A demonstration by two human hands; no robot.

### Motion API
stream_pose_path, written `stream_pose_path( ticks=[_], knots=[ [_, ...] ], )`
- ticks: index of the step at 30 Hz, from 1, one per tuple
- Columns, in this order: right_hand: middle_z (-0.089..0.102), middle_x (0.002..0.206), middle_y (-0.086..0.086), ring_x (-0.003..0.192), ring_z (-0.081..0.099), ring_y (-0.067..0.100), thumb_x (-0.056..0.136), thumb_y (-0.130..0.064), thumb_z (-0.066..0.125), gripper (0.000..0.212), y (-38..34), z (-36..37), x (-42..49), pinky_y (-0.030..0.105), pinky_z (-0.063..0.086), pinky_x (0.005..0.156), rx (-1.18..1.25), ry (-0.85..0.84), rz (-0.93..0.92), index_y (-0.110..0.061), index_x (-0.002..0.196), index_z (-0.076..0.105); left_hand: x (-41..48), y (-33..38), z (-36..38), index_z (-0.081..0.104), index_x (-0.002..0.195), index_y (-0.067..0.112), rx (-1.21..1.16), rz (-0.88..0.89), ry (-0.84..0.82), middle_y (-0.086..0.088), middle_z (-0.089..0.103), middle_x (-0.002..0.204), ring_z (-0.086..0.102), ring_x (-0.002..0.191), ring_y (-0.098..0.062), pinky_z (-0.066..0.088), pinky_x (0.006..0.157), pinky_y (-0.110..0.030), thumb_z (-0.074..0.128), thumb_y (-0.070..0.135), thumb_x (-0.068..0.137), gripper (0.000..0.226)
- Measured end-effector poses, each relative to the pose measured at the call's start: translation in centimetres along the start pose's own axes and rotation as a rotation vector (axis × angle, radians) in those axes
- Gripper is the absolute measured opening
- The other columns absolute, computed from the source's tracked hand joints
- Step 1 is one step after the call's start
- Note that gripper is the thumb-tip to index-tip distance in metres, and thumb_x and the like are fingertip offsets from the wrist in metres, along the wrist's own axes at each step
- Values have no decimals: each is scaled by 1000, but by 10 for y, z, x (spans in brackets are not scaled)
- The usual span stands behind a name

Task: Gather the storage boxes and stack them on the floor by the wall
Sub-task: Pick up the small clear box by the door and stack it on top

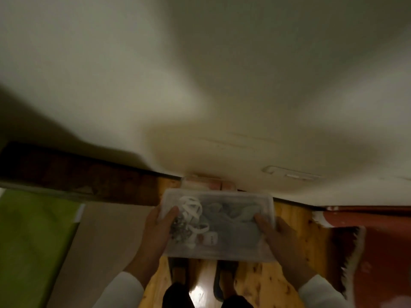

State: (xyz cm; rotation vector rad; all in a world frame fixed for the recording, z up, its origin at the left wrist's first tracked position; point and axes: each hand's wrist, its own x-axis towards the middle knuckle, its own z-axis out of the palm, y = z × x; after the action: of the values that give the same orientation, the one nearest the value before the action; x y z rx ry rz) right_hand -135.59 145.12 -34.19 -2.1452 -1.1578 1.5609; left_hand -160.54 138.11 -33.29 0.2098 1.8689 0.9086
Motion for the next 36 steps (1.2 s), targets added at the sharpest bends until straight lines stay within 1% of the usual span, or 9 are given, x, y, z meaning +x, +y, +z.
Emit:
stream_pose_path(
  ticks=[4, 7, 10, 13, 17, 20, 25, 33, 36],
  knots=[
    [67, 95, 4, 87, 63, 25, 82, -47, 67, 33, 14, 25, 37, 49, 54, 82, 94, 16, 33, -18, 98, 66, 46, -11, 8, 55, 134, 20, -8, -35, 4, -5, 60, 130, 62, 111, -24, 53, 94, -44, 65, 34, 90, 47],
    [68, 95, -1, 86, 63, 17, 80, -47, 69, 26, 23, 40, 62, 37, 53, 69, 165, 29, 33, -26, 94, 66, 75, -16, 13, 56, 128, 25, 4, -35, -7, -5, 61, 127, 63, 107, -23, 54, 88, -40, 66, 37, 90, 41],
    [69, 97, -3, 88, 64, 15, 80, -51, 69, 28, 29, 50, 83, 31, 50, 68, 194, 32, 28, -28, 96, 65, 99, -18, 17, 56, 128, 27, 0, -30, -14, -3, 62, 127, 63, 108, -22, 52, 95, -45, 66, 38, 89, 42],
    [68, 100, -3, 93, 64, 16, 80, -52, 68, 29, 31, 57, 100, 32, 50, 71, 206, 33, 27, -30, 98, 65, 116, -19, 21, 57, 126, 28, 3, 0, -26, 1, 64, 122, 64, 106, -19, 54, 89, -39, 65, 37, 90, 37],
    [70, 100, -5, 93, 65, 15, 79, -54, 69, 36, 28, 60, 112, 31, 50, 72, 218, 50, 22, -28, 103, 68, 127, -17, 23, 61, 107, 39, 3, 62, -53, 10, 66, 110, 66, 98, -8, 53, 76, -26, 63, 34, 92, 15],
    [71, 84, -12, 84, 66, 8, 78, -52, 70, 23, 24, 58, 116, 24, 47, 64, 240, 62, -1, -31, 87, 68, 132, -15, 24, 61, 123, 29, -15, 58, -93, 2, 68, 119, 67, 105, -16, 55, 89, -36, 63, 35, 92, 32],
    [71, 94, -6, 87, 66, 11, 79, -51, 70, 24, 21, 59, 119, 26, 50, 67, 246, 44, -17, -31, 91, 66, 138, -13, 24, 59, 126, 26, -26, 83, -70, 3, 67, 120, 65, 107, -15, 52, 94, -39, 63, 33, 92, 34],
    [70, 93, -6, 87, 67, 13, 74, -59, 68, 32, 21, 67, 126, 29, 52, 69, 233, 39, -21, -31, 89, 64, 151, -9, 20, 53, 135, 27, 4, 128, -84, 9, 64, 117, 61, 99, -2, 50, 64, -14, 62, 34, 93, 44],
    [70, 91, -9, 86, 67, 11, 72, -62, 67, 34, 23, 68, 127, 31, 54, 72, 209, 45, -41, -33, 89, 65, 154, -11, 21, 59, 111, 39, 54, 140, -80, 16, 63, 103, 62, 88, 4, 49, 56, -7, 62, 28, 93, 21]
  ],
)
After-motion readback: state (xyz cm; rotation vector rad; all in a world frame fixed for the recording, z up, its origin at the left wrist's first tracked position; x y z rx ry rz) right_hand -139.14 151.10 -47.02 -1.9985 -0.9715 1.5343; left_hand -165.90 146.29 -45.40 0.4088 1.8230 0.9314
